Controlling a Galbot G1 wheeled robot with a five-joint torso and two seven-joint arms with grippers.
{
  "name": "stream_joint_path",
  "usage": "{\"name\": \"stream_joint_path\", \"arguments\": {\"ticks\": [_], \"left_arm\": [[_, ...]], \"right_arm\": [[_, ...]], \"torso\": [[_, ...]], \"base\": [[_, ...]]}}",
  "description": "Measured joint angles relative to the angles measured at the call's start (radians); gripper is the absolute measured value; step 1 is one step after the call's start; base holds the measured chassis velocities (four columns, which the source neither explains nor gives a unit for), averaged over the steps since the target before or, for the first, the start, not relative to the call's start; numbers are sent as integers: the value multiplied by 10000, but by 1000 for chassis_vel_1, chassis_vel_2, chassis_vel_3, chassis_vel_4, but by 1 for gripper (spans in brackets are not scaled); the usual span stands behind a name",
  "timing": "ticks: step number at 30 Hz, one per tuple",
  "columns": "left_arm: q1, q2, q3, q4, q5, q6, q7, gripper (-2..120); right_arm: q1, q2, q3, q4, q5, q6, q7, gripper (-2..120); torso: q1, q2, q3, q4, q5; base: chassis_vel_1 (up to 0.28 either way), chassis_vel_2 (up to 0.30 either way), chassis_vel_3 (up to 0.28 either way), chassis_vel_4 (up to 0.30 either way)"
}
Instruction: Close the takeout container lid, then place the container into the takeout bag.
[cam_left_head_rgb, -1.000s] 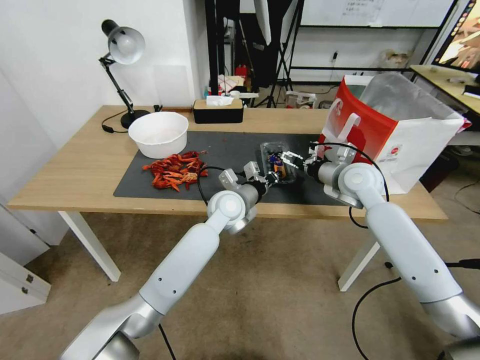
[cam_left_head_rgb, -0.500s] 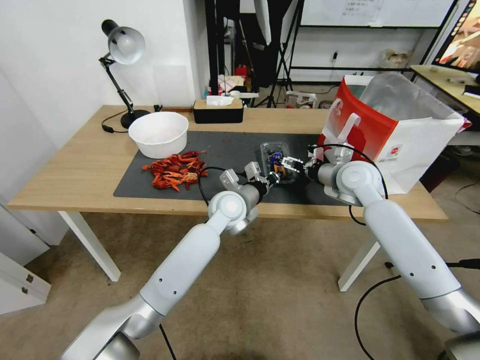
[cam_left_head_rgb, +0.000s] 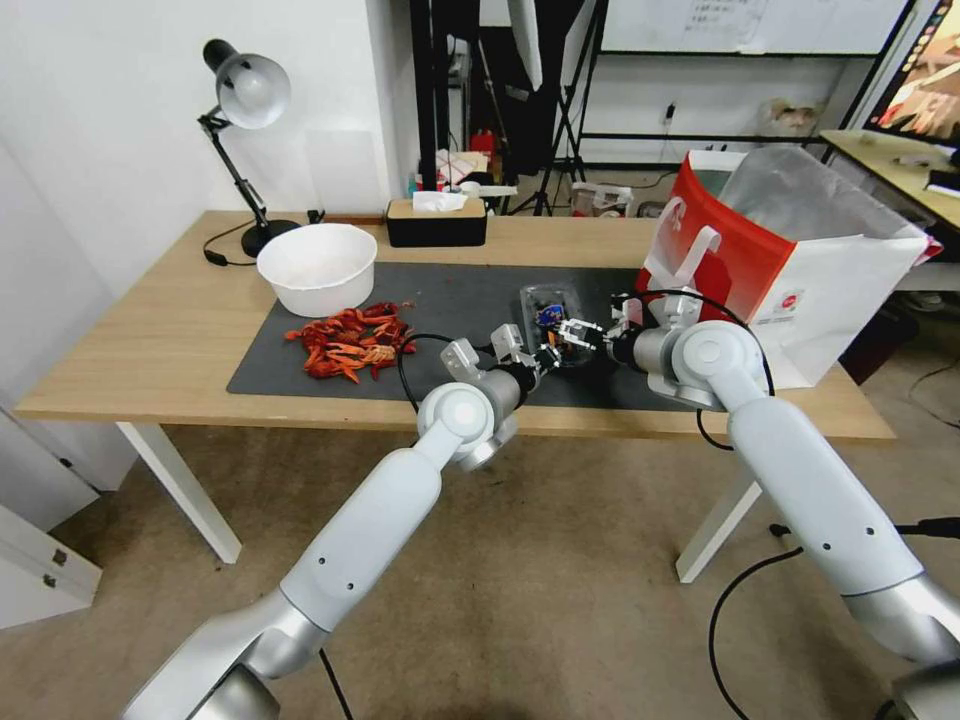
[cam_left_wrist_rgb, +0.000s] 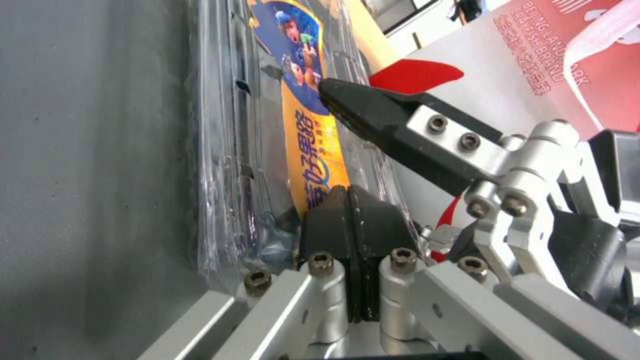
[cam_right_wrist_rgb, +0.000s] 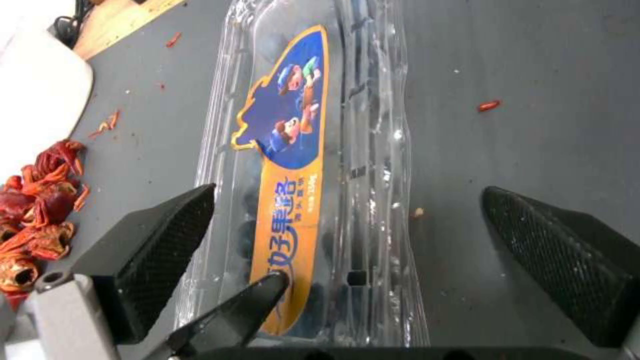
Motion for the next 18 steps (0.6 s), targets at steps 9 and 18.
{"name": "stream_joint_path", "arguments": {"ticks": [9,18], "left_arm": [[0,20,12,-71,-5,-1,-32,0],[-14,82,7,-71,-36,-2,-41,0]], "right_arm": [[174,39,-68,-262,178,2,-5,100],[430,160,-223,-651,368,29,-145,100]], "torso": [[-1,0,-1,-1,-1],[-1,1,-1,-4,-1]], "base": [[0,0,0,0],[0,0,0,0]]}}
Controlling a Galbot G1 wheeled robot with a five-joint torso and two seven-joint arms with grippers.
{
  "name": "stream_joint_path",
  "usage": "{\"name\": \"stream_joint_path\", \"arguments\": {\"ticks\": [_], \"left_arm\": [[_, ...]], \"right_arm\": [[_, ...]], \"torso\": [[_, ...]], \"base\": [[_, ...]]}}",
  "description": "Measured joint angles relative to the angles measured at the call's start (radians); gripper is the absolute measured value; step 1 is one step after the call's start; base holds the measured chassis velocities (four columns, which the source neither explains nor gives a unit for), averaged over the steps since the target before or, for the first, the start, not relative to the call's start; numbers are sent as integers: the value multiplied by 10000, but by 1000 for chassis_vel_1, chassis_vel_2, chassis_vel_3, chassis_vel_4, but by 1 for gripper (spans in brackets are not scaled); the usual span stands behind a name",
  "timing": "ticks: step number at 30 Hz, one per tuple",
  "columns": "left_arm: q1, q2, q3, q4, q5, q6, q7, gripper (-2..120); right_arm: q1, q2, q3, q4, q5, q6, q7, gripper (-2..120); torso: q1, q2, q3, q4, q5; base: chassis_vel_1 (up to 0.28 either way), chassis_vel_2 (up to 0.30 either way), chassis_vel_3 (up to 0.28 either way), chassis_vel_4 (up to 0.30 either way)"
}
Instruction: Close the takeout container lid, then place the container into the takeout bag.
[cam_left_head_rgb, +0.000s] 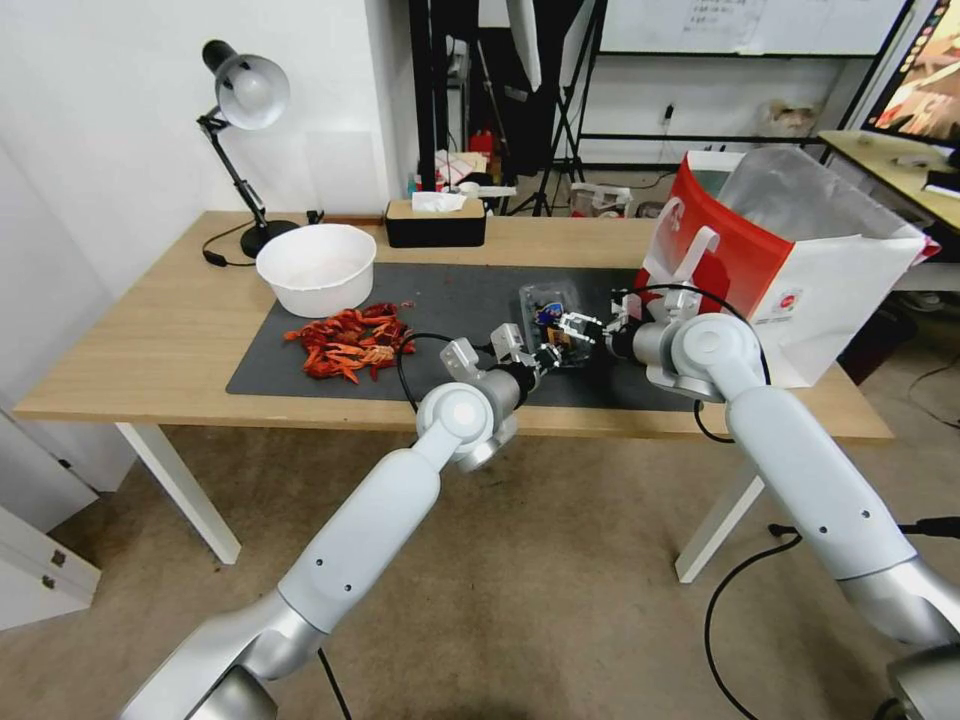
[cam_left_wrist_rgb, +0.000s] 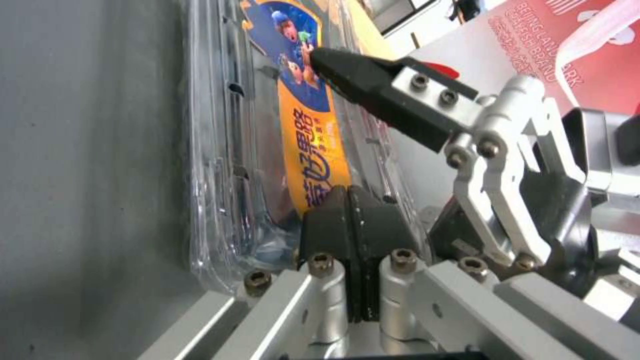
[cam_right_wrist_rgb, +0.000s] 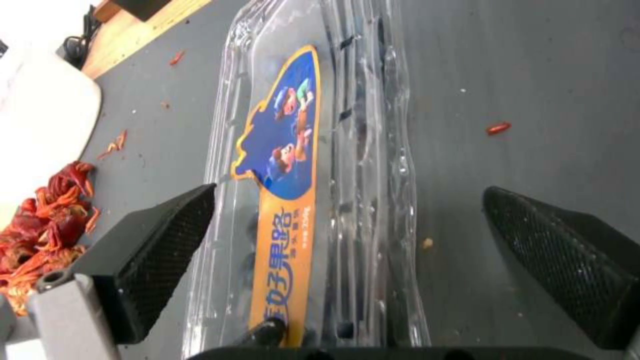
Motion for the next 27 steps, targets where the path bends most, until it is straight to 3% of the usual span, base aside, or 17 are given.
{"name": "stream_joint_path", "arguments": {"ticks": [27], "left_arm": [[61,31,17,-79,-11,-7,-20,0]], "right_arm": [[354,242,-337,-376,52,1,-17,96]], "torso": [[4,-3,3,2,3]], "base": [[0,0,0,0]]}}
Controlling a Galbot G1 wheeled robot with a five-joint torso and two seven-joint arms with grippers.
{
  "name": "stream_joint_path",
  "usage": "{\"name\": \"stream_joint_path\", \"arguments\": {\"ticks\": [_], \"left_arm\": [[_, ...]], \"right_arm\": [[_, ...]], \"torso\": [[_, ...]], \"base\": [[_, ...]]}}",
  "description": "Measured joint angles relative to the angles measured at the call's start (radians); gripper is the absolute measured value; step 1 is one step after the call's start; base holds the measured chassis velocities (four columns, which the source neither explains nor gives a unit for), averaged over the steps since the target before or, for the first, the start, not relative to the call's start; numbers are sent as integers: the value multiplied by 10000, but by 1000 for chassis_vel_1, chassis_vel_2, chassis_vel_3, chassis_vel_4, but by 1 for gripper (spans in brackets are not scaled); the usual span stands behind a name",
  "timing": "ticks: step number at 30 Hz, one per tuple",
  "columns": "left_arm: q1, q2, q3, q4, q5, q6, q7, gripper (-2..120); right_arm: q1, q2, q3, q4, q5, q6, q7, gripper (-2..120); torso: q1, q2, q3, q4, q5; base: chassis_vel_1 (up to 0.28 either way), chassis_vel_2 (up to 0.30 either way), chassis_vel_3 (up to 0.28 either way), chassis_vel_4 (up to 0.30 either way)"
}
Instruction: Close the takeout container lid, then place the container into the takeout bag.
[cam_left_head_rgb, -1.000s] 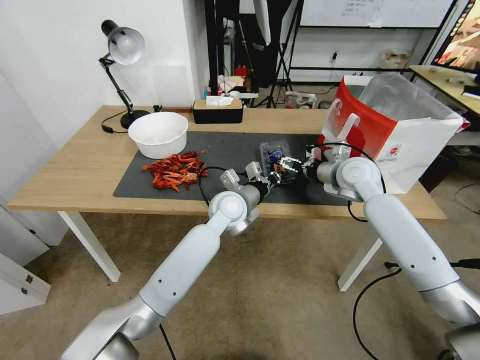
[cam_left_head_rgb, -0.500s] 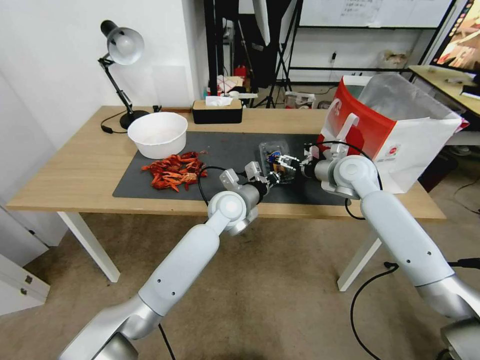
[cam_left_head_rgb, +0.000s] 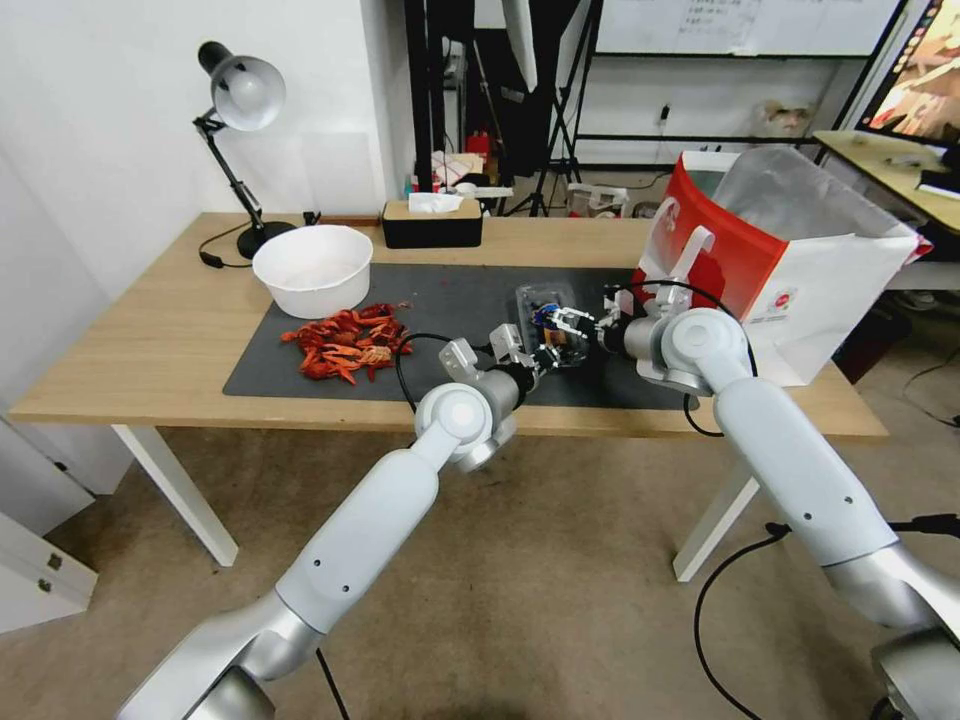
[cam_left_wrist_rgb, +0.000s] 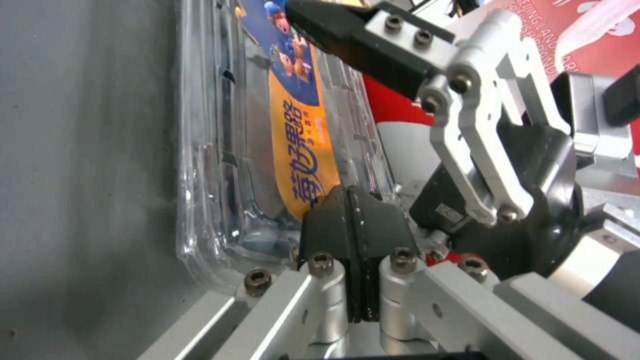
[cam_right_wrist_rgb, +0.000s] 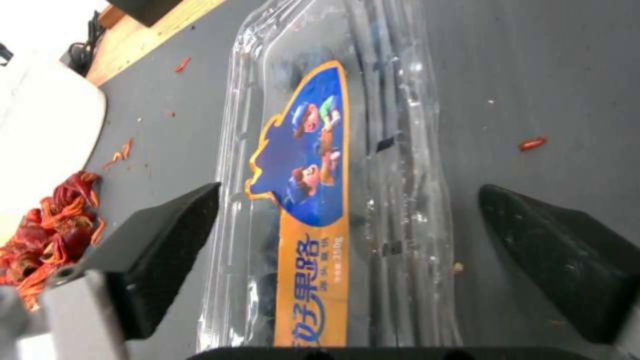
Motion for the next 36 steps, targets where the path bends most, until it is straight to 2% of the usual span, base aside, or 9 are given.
{"name": "stream_joint_path", "arguments": {"ticks": [9,12,13,18,20,21,23,29,36], "left_arm": [[-2,-40,0,-39,0,-20,-28,0],[-3,-32,2,-100,0,-22,-47,0],[-3,-32,2,-100,0,-22,-47,0],[-2,-17,24,-145,-3,-19,-68,0],[-2,-17,34,-152,-18,-16,-74,0],[-2,-17,34,-152,-18,-16,-74,0],[-21,-14,35,-153,-10,-20,-78,0],[-29,13,35,-170,-4,-31,-57,0],[56,221,-51,-381,55,-27,-35,0]], "right_arm": [[-11,-50,-76,95,102,-9,68,73],[-88,-94,-48,173,118,-15,93,58],[-88,-94,-48,173,118,-15,93,58],[-192,-127,-2,279,169,-29,132,39],[-261,-135,68,348,184,-30,150,28],[-261,-135,68,348,184,-30,150,28],[-308,-159,121,396,192,-30,174,17],[-323,-246,174,455,208,-32,197,0],[-323,-343,264,490,221,-30,225,0]], "torso": [[0,-1,1,3,1],[0,0,1,4,0],[0,0,1,4,0],[1,-1,2,6,0],[0,-1,1,6,0],[0,-1,1,6,0],[-2,0,-1,5,1],[-2,0,-1,7,-3],[-2,1,-1,0,-2]], "base": [[0,0,0,0],[0,0,0,0],[0,0,0,0],[0,0,0,0],[0,0,0,0],[0,0,0,0],[0,0,0,0],[0,0,0,0],[0,0,0,0]]}}
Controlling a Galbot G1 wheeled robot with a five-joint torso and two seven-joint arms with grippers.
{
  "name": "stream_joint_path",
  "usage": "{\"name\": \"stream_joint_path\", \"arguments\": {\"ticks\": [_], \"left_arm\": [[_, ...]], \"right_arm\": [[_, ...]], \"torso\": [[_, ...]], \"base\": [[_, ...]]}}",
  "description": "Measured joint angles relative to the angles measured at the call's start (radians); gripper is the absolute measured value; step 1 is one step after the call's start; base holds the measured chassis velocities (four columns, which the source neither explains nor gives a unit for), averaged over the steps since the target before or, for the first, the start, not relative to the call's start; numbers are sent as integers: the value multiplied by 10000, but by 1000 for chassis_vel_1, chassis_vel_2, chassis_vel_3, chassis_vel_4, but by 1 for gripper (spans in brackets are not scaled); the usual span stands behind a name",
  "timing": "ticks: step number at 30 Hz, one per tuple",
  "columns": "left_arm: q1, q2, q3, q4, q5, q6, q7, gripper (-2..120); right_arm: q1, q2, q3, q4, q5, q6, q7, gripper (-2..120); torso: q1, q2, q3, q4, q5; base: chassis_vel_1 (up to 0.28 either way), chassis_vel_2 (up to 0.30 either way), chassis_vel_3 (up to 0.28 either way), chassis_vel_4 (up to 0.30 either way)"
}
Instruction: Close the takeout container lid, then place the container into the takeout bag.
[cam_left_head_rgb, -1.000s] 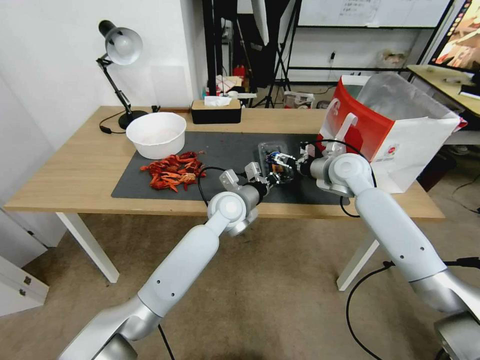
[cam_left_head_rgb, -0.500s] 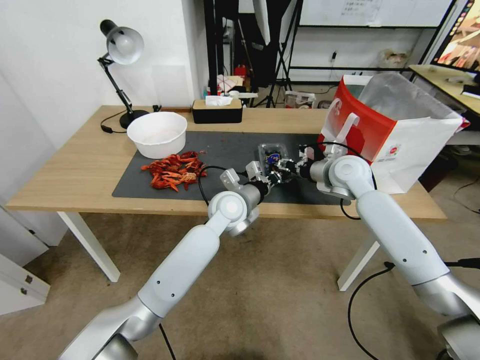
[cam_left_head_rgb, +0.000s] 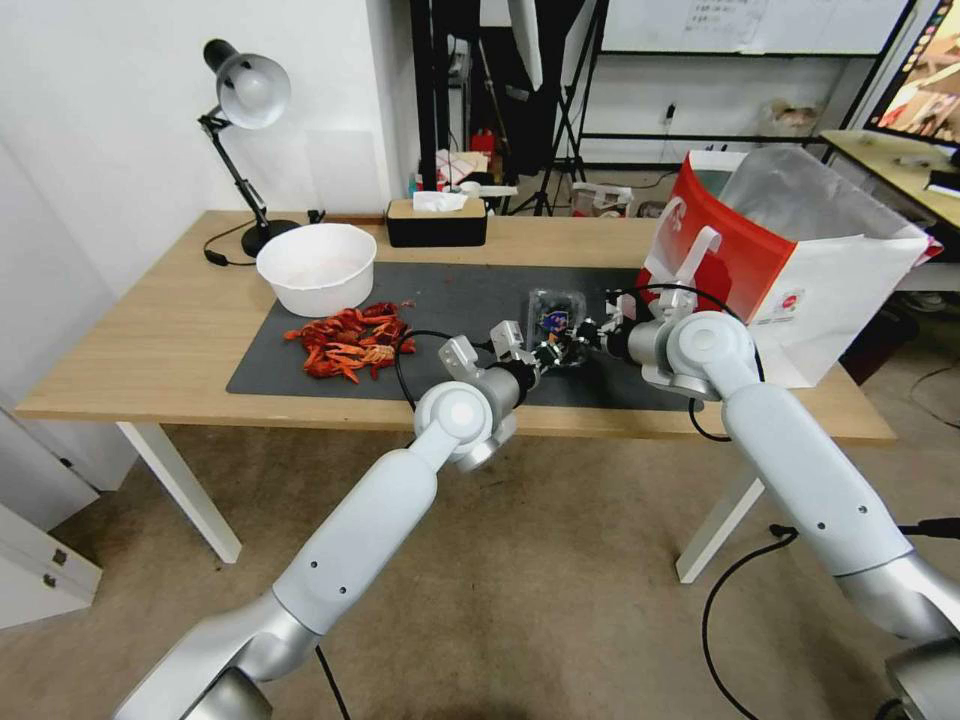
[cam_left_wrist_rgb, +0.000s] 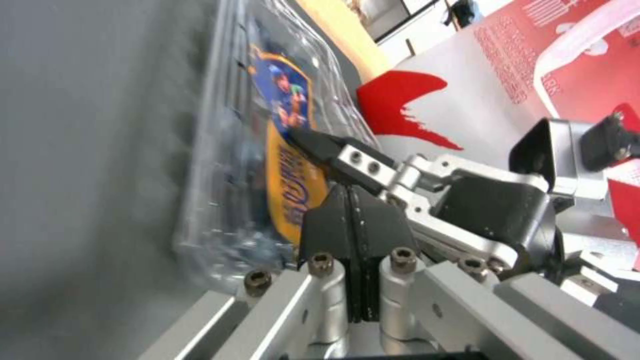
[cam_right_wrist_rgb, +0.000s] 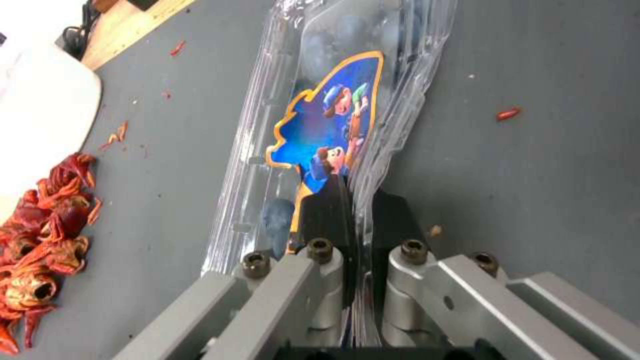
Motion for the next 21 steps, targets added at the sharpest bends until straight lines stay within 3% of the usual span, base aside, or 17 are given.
{"name": "stream_joint_path", "arguments": {"ticks": [6,21], "left_arm": [[326,374,-87,-442,20,43,2,0],[2007,1186,-730,-2417,184,94,-7,0]], "right_arm": [[-1,-8,47,1,0,1,2,0],[78,82,48,50,7,15,-14,0]], "torso": [[0,0,0,2,0],[-1,2,0,1,0]], "base": [[0,0,0,0],[0,0,0,0]]}}
